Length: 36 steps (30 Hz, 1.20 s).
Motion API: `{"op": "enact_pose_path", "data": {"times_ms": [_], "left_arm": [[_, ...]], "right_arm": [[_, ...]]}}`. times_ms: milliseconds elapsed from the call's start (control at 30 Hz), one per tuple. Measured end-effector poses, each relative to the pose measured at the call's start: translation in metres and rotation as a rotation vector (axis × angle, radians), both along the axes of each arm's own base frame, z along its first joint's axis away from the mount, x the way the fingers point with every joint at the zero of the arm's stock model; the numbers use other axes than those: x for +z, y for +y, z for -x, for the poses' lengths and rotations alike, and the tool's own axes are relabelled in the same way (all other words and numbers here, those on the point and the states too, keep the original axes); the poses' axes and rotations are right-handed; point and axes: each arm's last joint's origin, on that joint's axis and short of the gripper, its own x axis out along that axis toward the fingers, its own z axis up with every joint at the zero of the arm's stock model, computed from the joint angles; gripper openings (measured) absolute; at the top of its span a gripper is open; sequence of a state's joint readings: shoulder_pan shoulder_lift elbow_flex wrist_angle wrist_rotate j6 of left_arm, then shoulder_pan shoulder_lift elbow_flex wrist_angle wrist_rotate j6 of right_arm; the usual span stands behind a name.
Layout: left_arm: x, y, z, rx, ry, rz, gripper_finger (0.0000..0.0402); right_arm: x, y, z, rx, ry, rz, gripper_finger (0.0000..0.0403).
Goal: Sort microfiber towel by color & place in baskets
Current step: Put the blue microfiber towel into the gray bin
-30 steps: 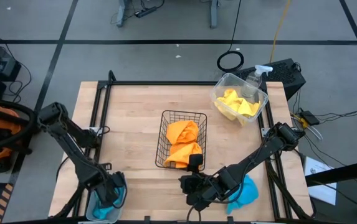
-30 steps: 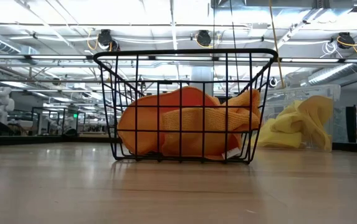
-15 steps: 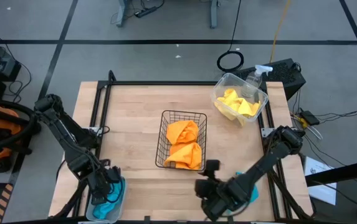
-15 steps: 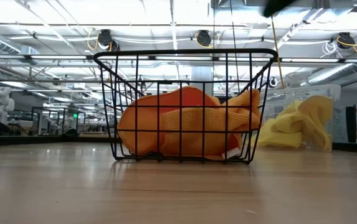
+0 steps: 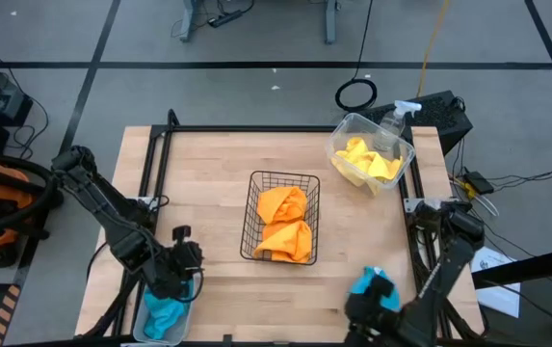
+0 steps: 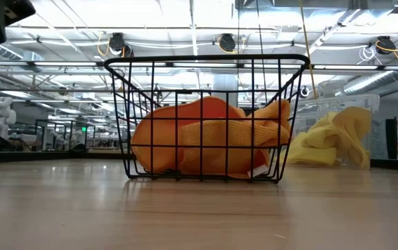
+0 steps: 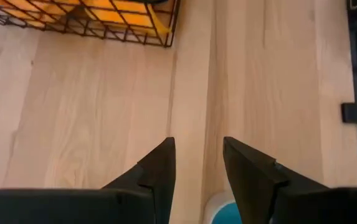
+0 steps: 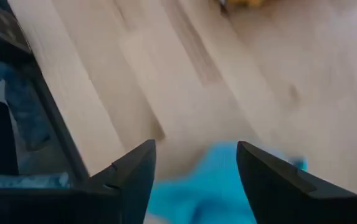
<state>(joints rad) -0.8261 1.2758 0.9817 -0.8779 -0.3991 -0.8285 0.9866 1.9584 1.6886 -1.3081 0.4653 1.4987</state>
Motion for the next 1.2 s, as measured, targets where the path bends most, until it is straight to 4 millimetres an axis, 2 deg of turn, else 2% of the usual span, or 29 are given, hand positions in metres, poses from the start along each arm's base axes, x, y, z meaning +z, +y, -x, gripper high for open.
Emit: {"op": "enact_pose_path", "data": {"times_ms": [167, 367, 500, 667, 967, 1067, 1200], "left_arm": [[0.001, -0.002, -0.003, 0.008, -0.052, 0.01, 0.0138], [-0.003, -0.003, -0.005, 0.02, -0.094, 0.014, 0.0138], [-0.005, -0.003, -0.006, -0.005, -0.113, -0.031, 0.0138], [-0.004, -0.002, -0.007, -0.013, -0.136, -0.07, 0.0138], [-0.004, -0.001, -0.007, -0.01, -0.14, -0.073, 0.0138], [-0.004, -0.001, -0.007, -0.01, -0.14, -0.073, 0.0138], [-0.004, -0.001, -0.007, -0.011, -0.152, -0.084, 0.0138]], "right_arm": [[-0.008, 0.009, 0.018, -0.033, 0.064, 0.007, 0.0264], [-0.027, 0.011, 0.029, -0.095, 0.13, 0.14, 0.0328], [-0.036, 0.014, 0.033, -0.095, 0.185, 0.167, 0.0344], [-0.052, 0.015, 0.035, -0.099, 0.175, 0.146, 0.0339], [-0.092, -0.002, 0.045, -0.101, 0.23, 0.205, 0.0329], [-0.101, -0.004, 0.047, -0.108, 0.259, 0.177, 0.0294], [-0.115, -0.006, 0.048, -0.11, 0.261, 0.117, 0.0207]]}}
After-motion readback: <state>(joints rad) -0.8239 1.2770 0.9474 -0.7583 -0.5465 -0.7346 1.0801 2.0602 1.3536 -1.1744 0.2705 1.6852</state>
